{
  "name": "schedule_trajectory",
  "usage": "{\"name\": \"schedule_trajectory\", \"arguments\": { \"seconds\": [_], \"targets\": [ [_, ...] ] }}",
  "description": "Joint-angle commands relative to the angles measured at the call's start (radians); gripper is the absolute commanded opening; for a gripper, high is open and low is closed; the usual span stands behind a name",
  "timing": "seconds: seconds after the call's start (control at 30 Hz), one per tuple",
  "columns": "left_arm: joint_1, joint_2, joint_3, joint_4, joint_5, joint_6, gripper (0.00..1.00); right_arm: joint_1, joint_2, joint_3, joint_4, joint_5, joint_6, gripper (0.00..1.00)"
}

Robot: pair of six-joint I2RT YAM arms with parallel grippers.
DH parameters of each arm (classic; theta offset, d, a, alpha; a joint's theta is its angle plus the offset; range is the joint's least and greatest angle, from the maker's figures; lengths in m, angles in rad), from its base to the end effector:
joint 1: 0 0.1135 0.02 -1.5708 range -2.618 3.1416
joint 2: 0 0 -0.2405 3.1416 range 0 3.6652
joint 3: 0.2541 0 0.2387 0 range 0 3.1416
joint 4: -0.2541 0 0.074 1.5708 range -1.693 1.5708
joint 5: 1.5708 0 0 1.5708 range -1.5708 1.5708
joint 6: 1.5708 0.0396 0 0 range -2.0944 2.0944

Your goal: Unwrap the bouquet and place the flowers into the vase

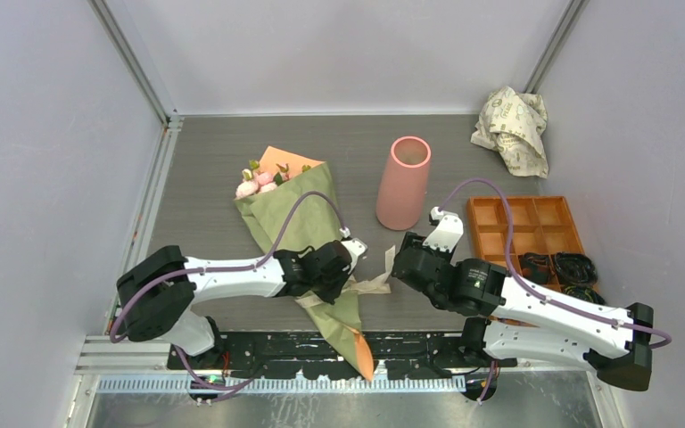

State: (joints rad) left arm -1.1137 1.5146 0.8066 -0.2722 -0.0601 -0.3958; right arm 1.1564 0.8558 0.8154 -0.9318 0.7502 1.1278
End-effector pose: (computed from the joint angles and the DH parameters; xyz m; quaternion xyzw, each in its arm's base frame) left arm 0.1276 -0.2540 0.1547 0.3278 0.8984 -0.1784 0.2316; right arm 0.0866 0.1297 0.2607 0.0953 0.8906 0.1040 0.4324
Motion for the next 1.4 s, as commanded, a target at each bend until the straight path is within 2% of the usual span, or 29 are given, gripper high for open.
{"name": "schedule_trajectory", "arguments": {
  "seconds": [0.0,0.17,0.37,0.5,0.83,1.13,1.37],
  "targets": [
    [-0.006,-0.03,0.038,0.028,-0.085,-0.009,0.06,0.004,0.0,-0.01,0.044,0.029,-0.008,0.64],
    [-0.006,-0.147,0.018,-0.021,-0.152,-0.024,0.02,0.004,0.053,-0.006,0.103,-0.032,-0.066,0.64],
    [-0.007,-0.378,-0.017,-0.097,-0.189,-0.055,0.01,0.006,0.14,0.009,0.194,-0.131,-0.132,0.64],
    [-0.005,-0.468,-0.043,-0.113,-0.196,-0.073,0.01,0.014,0.203,0.027,0.256,-0.184,-0.176,0.65],
    [-0.006,-0.505,-0.055,-0.121,-0.194,-0.096,0.01,0.02,0.324,0.094,0.364,-0.253,-0.246,0.65],
    [-0.006,-0.55,-0.046,-0.13,-0.208,-0.087,0.01,0.02,0.426,0.064,0.456,-0.337,-0.249,0.65],
    [-0.006,-0.561,-0.042,-0.131,-0.196,-0.096,0.01,0.02,0.473,0.068,0.475,-0.261,-0.251,0.64]
  ]
}}
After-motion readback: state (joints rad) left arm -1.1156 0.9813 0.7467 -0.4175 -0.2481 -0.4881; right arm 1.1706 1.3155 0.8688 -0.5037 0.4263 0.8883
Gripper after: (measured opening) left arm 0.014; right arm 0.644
